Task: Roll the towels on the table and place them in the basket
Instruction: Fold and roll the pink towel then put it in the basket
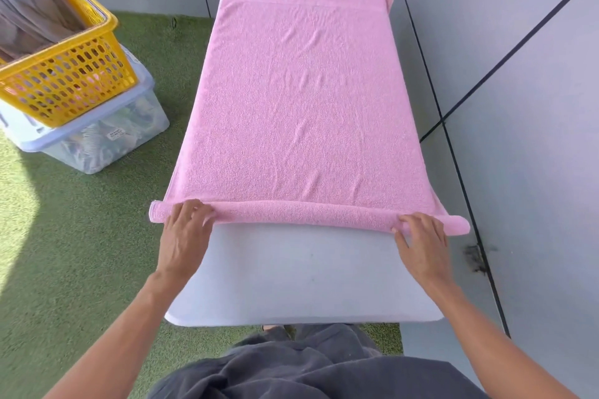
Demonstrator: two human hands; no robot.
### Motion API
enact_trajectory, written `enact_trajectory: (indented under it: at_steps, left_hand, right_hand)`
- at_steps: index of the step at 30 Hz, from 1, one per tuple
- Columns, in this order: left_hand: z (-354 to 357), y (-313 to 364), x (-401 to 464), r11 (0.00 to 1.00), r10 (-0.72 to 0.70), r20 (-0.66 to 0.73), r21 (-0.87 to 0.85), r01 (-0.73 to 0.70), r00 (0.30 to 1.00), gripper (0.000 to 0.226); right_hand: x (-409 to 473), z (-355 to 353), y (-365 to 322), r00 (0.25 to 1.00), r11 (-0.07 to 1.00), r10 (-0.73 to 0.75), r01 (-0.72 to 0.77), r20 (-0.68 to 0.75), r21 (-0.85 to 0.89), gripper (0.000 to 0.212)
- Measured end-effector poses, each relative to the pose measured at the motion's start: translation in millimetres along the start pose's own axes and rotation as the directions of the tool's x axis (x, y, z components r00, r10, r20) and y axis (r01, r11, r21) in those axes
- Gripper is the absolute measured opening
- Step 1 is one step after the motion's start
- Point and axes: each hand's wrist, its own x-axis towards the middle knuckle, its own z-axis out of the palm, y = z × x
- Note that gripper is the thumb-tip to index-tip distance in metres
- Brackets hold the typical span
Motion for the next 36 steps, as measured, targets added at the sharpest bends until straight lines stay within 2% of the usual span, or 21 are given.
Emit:
enact_trajectory:
  at_steps: [3,8,10,11,13,14,15,16,17,19,20,21,23,26,28,32,34,36]
  left_hand:
    - [4.7,-0.3,2.2,0.998,0.06,0.086,-0.02,-0.059,0.994,0.045]
    - [-5.6,-9.4,28.9,0.999,-0.004,0.254,-0.051,0.017,0.967,0.028]
    - [-13.0,-18.2,35.9,0.995,0.004,0.403,-0.089,0.035,0.915,0.026]
    - [-17.1,-22.1,40.1,0.99,-0.008,0.501,-0.121,0.079,0.866,0.027]
    - [-24.4,-27.2,50.4,0.969,-0.032,0.663,-0.163,0.186,0.748,0.029]
    - [-25.9,-28.3,55.0,0.954,-0.04,0.705,-0.184,0.237,0.708,0.028]
    - [-26.2,-28.7,58.1,0.936,-0.056,0.706,-0.209,0.284,0.706,0.025]
    - [-26.3,-27.5,59.4,0.909,-0.088,0.671,-0.248,0.335,0.736,0.02]
    - [-25.3,-25.4,58.0,0.899,-0.138,0.584,-0.265,0.348,0.8,0.02]
    - [-21.6,-17.1,47.0,0.957,-0.18,0.305,-0.166,0.239,0.935,0.016]
    - [-18.3,-11.4,37.7,0.981,-0.141,0.174,-0.108,0.161,0.975,0.01]
    - [-15.2,-5.0,27.1,0.991,-0.092,0.082,-0.086,0.099,0.992,0.004]
    - [-8.1,2.8,8.2,0.996,-0.016,0.024,-0.086,0.018,1.0,0.01]
    - [5.7,0.9,-3.6,0.994,0.092,0.059,-0.073,-0.087,0.994,0.038]
    - [7.6,0.7,7.1,0.992,0.099,0.103,-0.094,-0.089,0.99,0.043]
    - [-2.1,-11.5,35.2,0.993,0.072,0.273,-0.113,-0.042,0.959,0.027]
    - [-15.6,-19.7,45.1,0.991,0.047,0.454,-0.136,0.017,0.89,0.03]
    - [-26.1,-22.9,53.8,0.991,-0.004,0.667,-0.095,0.091,0.745,0.035]
  right_hand:
    - [6.8,10.2,7.5,0.995,1.0,-0.018,0.02,0.095,-0.023,0.046]
    - [27.4,1.9,14.6,0.977,0.999,-0.029,0.038,0.213,-0.038,0.03]
    - [33.0,-8.5,22.3,0.94,0.997,-0.067,0.079,0.334,-0.022,0.026]
    - [37.9,-15.3,25.7,0.902,0.997,-0.066,0.072,0.426,0.0,0.025]
    - [48.8,-26.9,29.6,0.806,0.999,-0.02,-0.004,0.591,0.04,0.026]
    - [52.6,-30.0,30.3,0.79,0.995,0.016,-0.074,0.612,0.069,0.026]
    - [55.0,-32.2,28.3,0.814,0.983,0.042,-0.138,0.58,0.123,0.025]
    - [54.7,-31.6,25.5,0.873,0.97,0.063,-0.168,0.483,0.177,0.023]
    - [50.9,-29.4,20.3,0.937,0.968,0.079,-0.154,0.341,0.199,0.019]
    - [36.8,-23.4,8.7,0.988,0.988,0.111,-0.12,0.104,0.094,0.006]
    - [28.6,-21.2,2.7,0.993,0.994,0.11,-0.111,0.039,0.02,0.005]
    - [20.6,-16.9,0.2,0.995,0.995,0.099,-0.099,0.012,-0.024,0.01]
    - [7.8,-7.7,0.6,0.999,0.999,0.039,-0.038,0.004,-0.024,0.023]
    - [4.3,7.6,10.2,0.996,0.999,-0.043,0.046,0.079,-0.03,0.05]
    - [12.9,10.5,11.1,0.993,1.0,-0.02,0.022,0.118,-0.01,0.047]
    - [35.7,-0.1,12.2,0.974,1.0,-0.002,0.008,0.226,-0.028,0.029]
    - [40.8,-12.2,15.7,0.936,0.998,-0.015,0.037,0.352,-0.054,0.022]
    - [45.4,-26.6,18.2,0.863,1.0,0.014,-0.002,0.504,-0.025,0.018]
